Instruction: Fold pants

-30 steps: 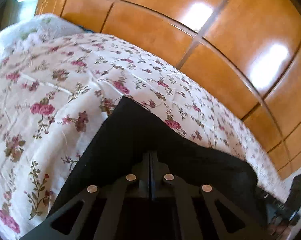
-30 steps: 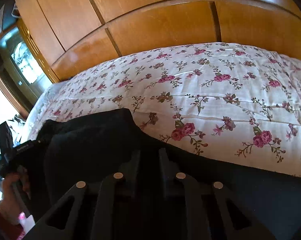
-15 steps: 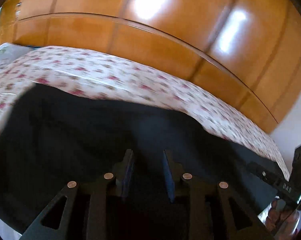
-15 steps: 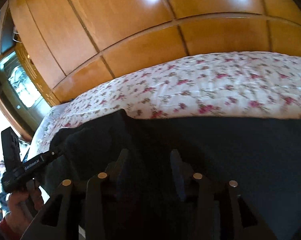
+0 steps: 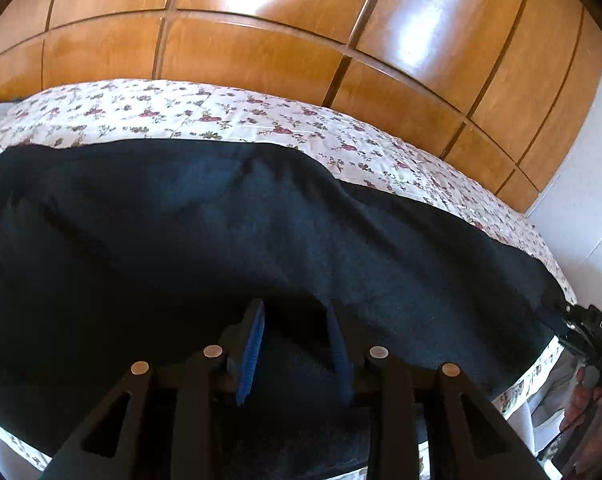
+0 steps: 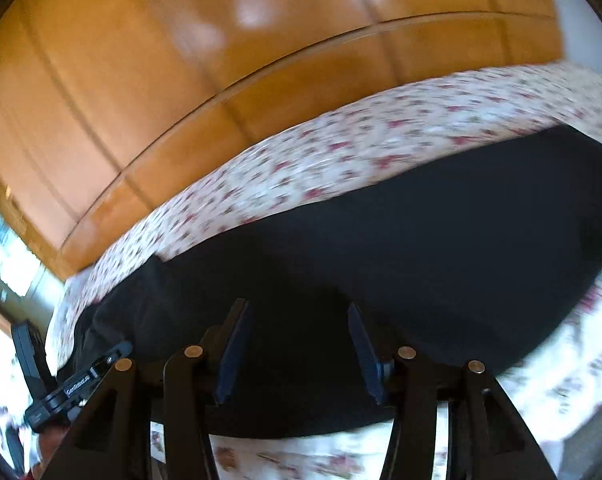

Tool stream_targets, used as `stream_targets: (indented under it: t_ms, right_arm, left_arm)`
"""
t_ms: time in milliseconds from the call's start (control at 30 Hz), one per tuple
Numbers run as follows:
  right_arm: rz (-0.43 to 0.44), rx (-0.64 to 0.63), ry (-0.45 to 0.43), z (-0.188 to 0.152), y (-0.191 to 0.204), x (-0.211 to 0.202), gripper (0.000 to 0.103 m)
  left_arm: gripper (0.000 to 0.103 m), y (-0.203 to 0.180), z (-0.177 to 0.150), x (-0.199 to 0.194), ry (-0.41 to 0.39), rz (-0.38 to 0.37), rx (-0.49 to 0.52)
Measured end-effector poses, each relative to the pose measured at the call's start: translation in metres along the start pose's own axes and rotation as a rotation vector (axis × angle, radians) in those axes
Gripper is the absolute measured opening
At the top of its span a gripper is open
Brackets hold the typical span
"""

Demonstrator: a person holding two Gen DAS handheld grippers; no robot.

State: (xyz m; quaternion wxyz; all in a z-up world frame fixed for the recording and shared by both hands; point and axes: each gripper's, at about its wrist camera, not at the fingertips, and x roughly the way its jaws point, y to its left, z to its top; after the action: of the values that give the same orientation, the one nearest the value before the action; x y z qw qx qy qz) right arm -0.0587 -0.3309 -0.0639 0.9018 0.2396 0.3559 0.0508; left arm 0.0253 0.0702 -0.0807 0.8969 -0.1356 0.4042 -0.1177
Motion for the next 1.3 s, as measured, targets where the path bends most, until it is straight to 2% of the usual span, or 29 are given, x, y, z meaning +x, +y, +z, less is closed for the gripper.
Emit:
stream_targets:
  t_ms: [200,433,567,900,1000,1067,1133,1233,1300]
  right_arm:
    - [-0.106,0.131,-0.081,0.007,-0.062,-0.032,0.052]
    - [-0.189,0.349,-0.171,0.012,-0.132,-0.055,0.052]
    - [-0.187,0.458,-0.209,0.017,-0.17,-0.06,0.052]
    - [-0.085,0.601,-0.292,0.035,-0.227,-0.053,0.052]
    - [-0.071,0.628,-0.312,0.04,-0.235,-0.051,0.048]
    - [-0.06,0.63,-0.309,0.044,-0.237,-0.048,0.04]
    - [-0.023,0.615,-0.293,0.047,-0.236,-0.048,0.023]
    - [-0.033,0.559,-0.299,0.056,-0.223,-0.054,0.019]
    - [-0.069,0.503,-0.303,0.062,-0.207,-0.061,0.018]
  left_arm:
    - [0.033,-0.006,-0.003,0.0,0.006,0.031,0.028]
    - [0.033,-0.001,-0.002,0.002,0.008,0.024,-0.018]
    - [0.033,-0.003,-0.002,0.002,0.012,0.028,-0.007]
    - [0.033,-0.008,-0.004,0.002,0.008,0.055,-0.001]
    - [0.033,-0.008,-0.004,0.003,0.009,0.06,0.002]
    - [0.033,-0.008,-0.003,0.003,0.009,0.062,0.003]
    - [0.034,-0.008,-0.003,0.003,0.008,0.063,0.006]
    - [0.034,-0.007,-0.004,0.003,0.004,0.053,-0.002]
    - [0.034,-0.004,-0.004,0.003,-0.001,0.041,-0.013]
